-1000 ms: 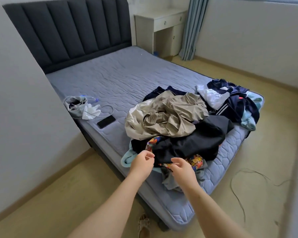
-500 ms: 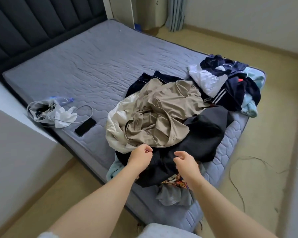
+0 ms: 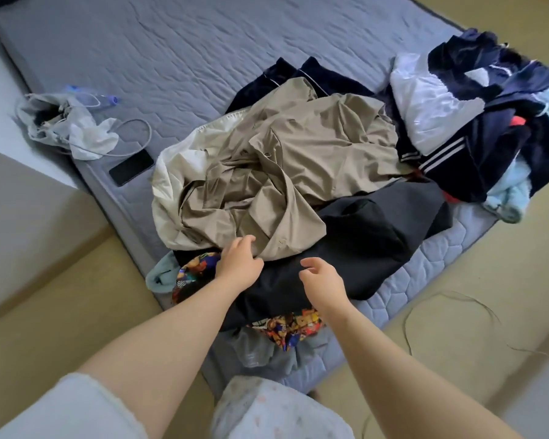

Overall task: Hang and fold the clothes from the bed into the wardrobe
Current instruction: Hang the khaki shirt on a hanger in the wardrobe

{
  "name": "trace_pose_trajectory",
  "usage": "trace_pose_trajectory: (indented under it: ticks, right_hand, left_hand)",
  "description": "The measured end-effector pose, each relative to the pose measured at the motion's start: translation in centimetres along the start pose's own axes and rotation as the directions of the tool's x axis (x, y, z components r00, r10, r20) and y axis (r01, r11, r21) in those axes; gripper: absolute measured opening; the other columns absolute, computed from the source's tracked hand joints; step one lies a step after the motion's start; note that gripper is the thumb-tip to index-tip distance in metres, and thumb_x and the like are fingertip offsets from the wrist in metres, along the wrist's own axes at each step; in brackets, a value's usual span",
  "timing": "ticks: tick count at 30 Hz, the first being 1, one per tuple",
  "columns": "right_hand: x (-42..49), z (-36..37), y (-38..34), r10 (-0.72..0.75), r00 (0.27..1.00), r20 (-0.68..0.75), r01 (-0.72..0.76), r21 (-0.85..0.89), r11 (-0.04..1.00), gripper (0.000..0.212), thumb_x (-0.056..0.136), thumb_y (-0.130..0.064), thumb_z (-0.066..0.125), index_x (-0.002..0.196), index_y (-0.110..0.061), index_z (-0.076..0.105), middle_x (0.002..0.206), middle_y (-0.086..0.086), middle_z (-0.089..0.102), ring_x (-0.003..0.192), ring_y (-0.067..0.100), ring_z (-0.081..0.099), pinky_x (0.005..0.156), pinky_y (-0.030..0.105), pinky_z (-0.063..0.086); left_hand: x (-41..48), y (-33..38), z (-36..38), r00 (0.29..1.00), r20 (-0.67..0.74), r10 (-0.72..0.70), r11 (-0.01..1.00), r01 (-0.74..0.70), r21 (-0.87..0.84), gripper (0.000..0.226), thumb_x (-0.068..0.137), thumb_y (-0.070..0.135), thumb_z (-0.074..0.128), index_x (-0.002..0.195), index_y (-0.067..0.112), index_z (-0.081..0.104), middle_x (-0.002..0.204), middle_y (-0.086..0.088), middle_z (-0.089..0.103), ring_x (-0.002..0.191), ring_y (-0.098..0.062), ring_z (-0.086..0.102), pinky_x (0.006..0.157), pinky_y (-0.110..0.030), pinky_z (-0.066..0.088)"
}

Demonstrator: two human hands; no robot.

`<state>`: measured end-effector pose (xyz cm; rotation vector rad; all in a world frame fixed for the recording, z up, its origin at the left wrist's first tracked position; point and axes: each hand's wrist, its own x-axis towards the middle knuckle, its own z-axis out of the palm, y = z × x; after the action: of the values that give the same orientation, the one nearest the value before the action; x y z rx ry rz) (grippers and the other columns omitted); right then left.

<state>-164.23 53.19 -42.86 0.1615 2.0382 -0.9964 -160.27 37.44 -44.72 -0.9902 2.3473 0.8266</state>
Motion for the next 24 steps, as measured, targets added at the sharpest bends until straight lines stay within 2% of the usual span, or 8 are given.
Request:
trace_pose_trajectory:
  ticks: [3, 5, 7, 9, 13, 18, 22, 24]
  right_hand:
    - [1.6, -0.9, 0.4, 0.026, 0.999, 0.03, -0.026, -0.019, 0.999, 0.037, 0.092, -0.014, 0.041, 0.127, -0.023, 0.051, 0.078, -0.019, 0.047, 0.066, -0.002, 0.046, 0.051, 0.012, 0.036]
    - [2.3, -1.2, 0.6, 0.029, 0.998, 0.048, -0.027, -0.042, 0.999, 0.037, 0.092, -0.014, 0.041, 0.127, -0.023, 0.051, 0.077, -0.019, 0.047, 0.063, -0.001, 0.046, 0.05, 0.011, 0.037]
    - [2.7, -1.4, 0.6, 0.023, 0.998, 0.063, -0.02, -0.052, 0.998, 0.037, 0.092, -0.015, 0.041, 0.127, -0.022, 0.051, 0.08, -0.016, 0.049, 0.063, -0.002, 0.045, 0.051, 0.011, 0.037]
    - [2.9, -1.5, 0.5, 0.017, 0.997, 0.076, -0.013, -0.05, 0.999, 0.038, 0.092, -0.015, 0.041, 0.128, -0.022, 0.051, 0.085, -0.013, 0.05, 0.065, -0.002, 0.046, 0.054, 0.012, 0.038]
    - [2.5, -1.7, 0.0, -0.009, 0.996, 0.083, 0.014, -0.054, 0.998, 0.039, 0.092, -0.014, 0.04, 0.128, -0.022, 0.051, 0.078, -0.017, 0.048, 0.063, -0.003, 0.044, 0.052, 0.009, 0.037]
    - [0.7, -1.7, -1.5, -0.072, 0.994, 0.079, 0.075, -0.033, 0.997, 0.039, 0.09, -0.014, 0.04, 0.127, -0.021, 0.052, 0.086, -0.013, 0.051, 0.069, -0.002, 0.046, 0.054, 0.013, 0.035]
    - [-1.8, -1.5, -3.0, -0.136, 0.988, 0.07, 0.137, -0.007, 0.991, 0.04, 0.09, -0.016, 0.04, 0.129, -0.022, 0.05, 0.116, -0.002, 0.058, 0.08, 0.005, 0.051, 0.059, 0.016, 0.038]
    - [-3.3, -1.2, -4.0, -0.181, 0.982, 0.062, 0.181, -0.001, 0.983, 0.04, 0.09, -0.017, 0.042, 0.129, -0.022, 0.05, 0.117, -0.001, 0.057, 0.079, 0.004, 0.05, 0.058, 0.014, 0.038]
  left_hand:
    - [1.2, 0.9, 1.1, 0.998, 0.05, -0.036, 0.994, 0.031, 0.109, 0.052, 0.092, 0.027, 0.05, 0.141, 0.02, 0.034, 0.146, -0.001, 0.033, 0.135, -0.023, 0.026, 0.103, -0.042, 0.033]
    - [1.6, 1.3, 1.6, 0.993, 0.078, -0.086, 0.982, 0.071, 0.172, 0.039, 0.094, 0.03, 0.047, 0.132, 0.02, 0.045, 0.139, -0.004, 0.042, 0.13, -0.024, 0.033, 0.098, -0.04, 0.036]
    - [1.7, 1.7, 1.9, 0.991, 0.057, -0.122, 0.977, 0.11, 0.185, 0.017, 0.096, 0.029, 0.043, 0.101, 0.02, 0.056, 0.121, -0.007, 0.054, 0.112, -0.026, 0.046, 0.086, -0.036, 0.039]
    - [1.4, 1.8, 1.9, 0.99, 0.04, -0.135, 0.982, 0.128, 0.138, 0.021, 0.097, 0.027, 0.039, 0.078, 0.02, 0.045, 0.103, -0.008, 0.058, 0.09, -0.026, 0.048, 0.076, -0.033, 0.037]
    - [0.4, 1.9, 0.5, 0.99, -0.018, -0.141, 0.989, 0.142, 0.042, 0.019, 0.099, 0.027, 0.033, 0.088, 0.015, 0.043, 0.088, -0.004, 0.051, 0.082, -0.025, 0.047, 0.069, -0.033, 0.035]
    - [-1.6, 1.7, -2.0, 0.983, -0.112, -0.146, 0.984, 0.133, -0.12, 0.019, 0.098, 0.028, 0.036, 0.088, 0.017, 0.047, 0.08, 0.001, 0.049, 0.079, -0.022, 0.048, 0.066, -0.031, 0.035]
    - [-4.0, 1.4, -4.2, 0.981, -0.163, -0.108, 0.958, 0.059, -0.279, 0.023, 0.097, 0.025, 0.039, 0.075, 0.019, 0.044, 0.071, 0.003, 0.045, 0.071, -0.018, 0.045, 0.059, -0.03, 0.032]
    - [-5.3, 1.3, -5.5, 0.972, -0.211, -0.099, 0.921, 0.009, -0.39, 0.024, 0.096, 0.023, 0.041, 0.072, 0.019, 0.044, 0.07, 0.002, 0.045, 0.069, -0.018, 0.044, 0.057, -0.029, 0.03]
